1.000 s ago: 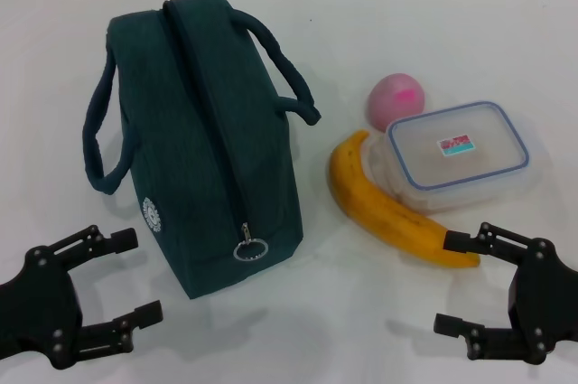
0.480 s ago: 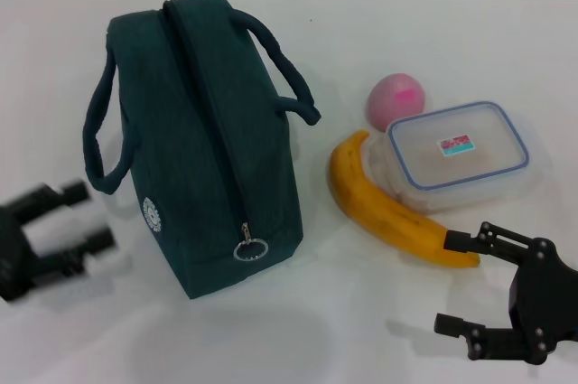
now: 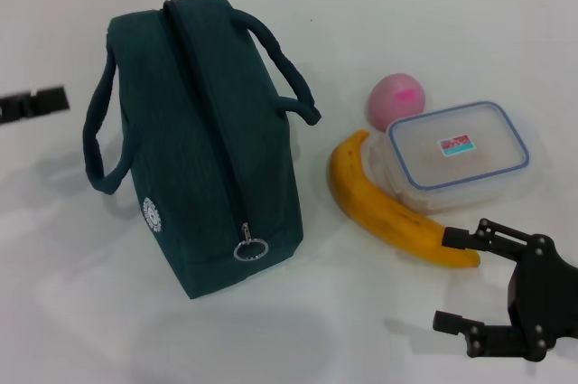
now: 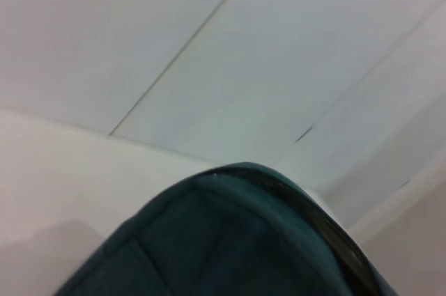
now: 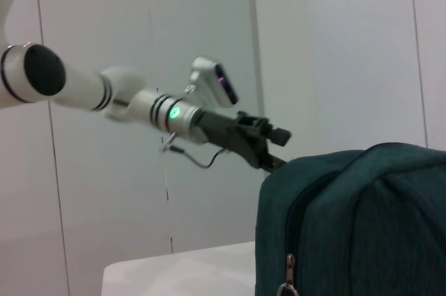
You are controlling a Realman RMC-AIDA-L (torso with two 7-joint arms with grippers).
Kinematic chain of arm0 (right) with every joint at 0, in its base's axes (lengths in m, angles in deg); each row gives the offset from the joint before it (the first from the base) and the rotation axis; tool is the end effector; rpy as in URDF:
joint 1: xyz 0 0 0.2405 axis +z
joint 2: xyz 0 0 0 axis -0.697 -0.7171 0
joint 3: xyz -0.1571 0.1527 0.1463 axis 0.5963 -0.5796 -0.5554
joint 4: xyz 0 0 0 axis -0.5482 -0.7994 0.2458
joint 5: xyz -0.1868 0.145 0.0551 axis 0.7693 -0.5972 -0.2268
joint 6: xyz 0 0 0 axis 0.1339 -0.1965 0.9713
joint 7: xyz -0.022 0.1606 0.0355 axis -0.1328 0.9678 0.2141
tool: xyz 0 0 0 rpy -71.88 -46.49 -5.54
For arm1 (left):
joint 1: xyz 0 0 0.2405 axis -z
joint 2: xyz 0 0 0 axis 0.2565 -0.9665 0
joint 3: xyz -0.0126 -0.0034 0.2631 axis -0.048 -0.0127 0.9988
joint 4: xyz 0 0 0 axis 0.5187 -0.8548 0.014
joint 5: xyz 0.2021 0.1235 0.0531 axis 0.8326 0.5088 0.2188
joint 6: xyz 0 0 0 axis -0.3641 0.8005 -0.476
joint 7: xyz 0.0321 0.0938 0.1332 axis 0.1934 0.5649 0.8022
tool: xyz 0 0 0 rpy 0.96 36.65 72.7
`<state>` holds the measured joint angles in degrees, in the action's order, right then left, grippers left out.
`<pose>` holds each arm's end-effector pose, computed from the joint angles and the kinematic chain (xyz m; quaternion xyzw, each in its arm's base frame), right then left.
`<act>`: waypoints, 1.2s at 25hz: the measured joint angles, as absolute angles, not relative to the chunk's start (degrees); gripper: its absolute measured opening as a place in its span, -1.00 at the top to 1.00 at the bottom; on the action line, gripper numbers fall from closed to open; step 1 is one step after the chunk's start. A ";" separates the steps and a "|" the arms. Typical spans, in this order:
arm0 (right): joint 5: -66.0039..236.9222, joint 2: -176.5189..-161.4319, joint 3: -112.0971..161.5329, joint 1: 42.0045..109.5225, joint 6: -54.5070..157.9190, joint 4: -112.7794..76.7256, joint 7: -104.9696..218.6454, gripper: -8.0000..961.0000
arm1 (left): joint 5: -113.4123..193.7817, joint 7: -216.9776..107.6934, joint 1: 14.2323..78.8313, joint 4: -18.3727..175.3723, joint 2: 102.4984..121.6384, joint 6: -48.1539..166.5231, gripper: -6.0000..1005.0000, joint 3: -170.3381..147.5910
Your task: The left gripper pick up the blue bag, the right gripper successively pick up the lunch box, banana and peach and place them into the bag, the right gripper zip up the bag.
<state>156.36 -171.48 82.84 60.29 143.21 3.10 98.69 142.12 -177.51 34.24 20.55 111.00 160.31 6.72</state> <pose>0.3055 0.2542 -0.0487 -0.9272 0.0555 0.3545 0.1071 -0.3204 0.3072 0.1316 -0.8061 -0.4874 -0.3053 0.1392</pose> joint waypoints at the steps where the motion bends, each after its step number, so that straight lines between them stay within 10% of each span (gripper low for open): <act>1: 156.36 -171.48 82.86 60.35 143.17 3.10 98.71 -0.80 | 142.88 -179.40 34.90 19.45 111.00 160.28 -0.73 6.82; 30: 156.36 -171.48 82.79 60.62 142.80 3.09 99.46 -0.79 | 158.21 -205.63 50.16 14.32 109.95 155.82 -0.61 23.32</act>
